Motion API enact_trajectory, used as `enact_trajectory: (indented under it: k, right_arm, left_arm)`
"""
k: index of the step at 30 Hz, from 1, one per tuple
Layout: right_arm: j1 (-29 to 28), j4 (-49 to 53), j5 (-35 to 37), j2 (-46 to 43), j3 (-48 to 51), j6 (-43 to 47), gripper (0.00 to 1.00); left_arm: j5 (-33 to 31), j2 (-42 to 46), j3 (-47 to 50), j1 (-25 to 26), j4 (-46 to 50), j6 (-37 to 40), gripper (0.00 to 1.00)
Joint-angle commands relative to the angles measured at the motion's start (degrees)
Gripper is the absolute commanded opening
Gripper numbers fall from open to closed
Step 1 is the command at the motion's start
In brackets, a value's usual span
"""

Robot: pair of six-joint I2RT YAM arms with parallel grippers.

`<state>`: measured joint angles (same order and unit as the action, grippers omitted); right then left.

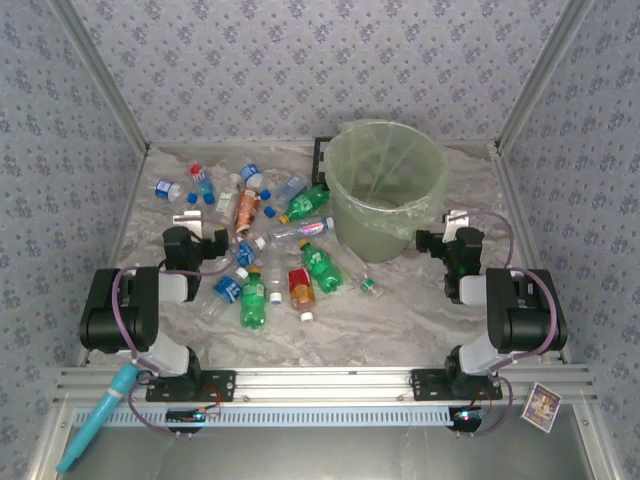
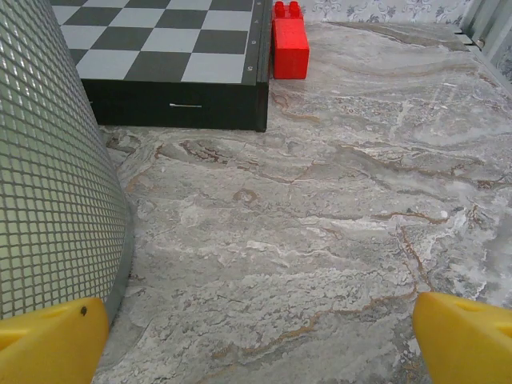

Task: Put the plastic bottles in the bin

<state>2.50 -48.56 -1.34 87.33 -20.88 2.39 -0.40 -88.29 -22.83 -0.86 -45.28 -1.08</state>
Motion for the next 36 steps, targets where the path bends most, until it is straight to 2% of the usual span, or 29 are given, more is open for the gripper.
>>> enact_trajectory:
  k: [1, 4, 15, 34, 36]
  right_arm:
    - [-0.06, -0.19, 0.23, 0.47, -1.09, -0.64, 0.99]
    - [-1.22, -0.82, 2.62, 0.39, -0.72, 0.09, 1.00]
    - [-1.18, -0.66, 2.31, 0.42, -0.77, -0.02, 1.00]
    - [0.39, -0.21, -0.93, 0.43, -0.93, -1.12, 1.00]
    - [0.41, -1.35, 0.81, -0.61, 0.27, -1.89, 1.00]
  left_arm:
    - [1.48, 0.49, -0.55, -0.22, -1.83, 0.73, 1.00]
    - [1.51, 0.49, -0.55, -0.20, -1.83, 0.77, 1.00]
    - [1.55, 0.48, -0.55, -0.34, -1.83, 0.65, 1.00]
    - [1.24, 0.45, -1.03, -1.16, -1.06, -0.62, 1.00]
    - [-0.48, 2.61, -2.90, -1.16, 4.09, -1.31, 1.00]
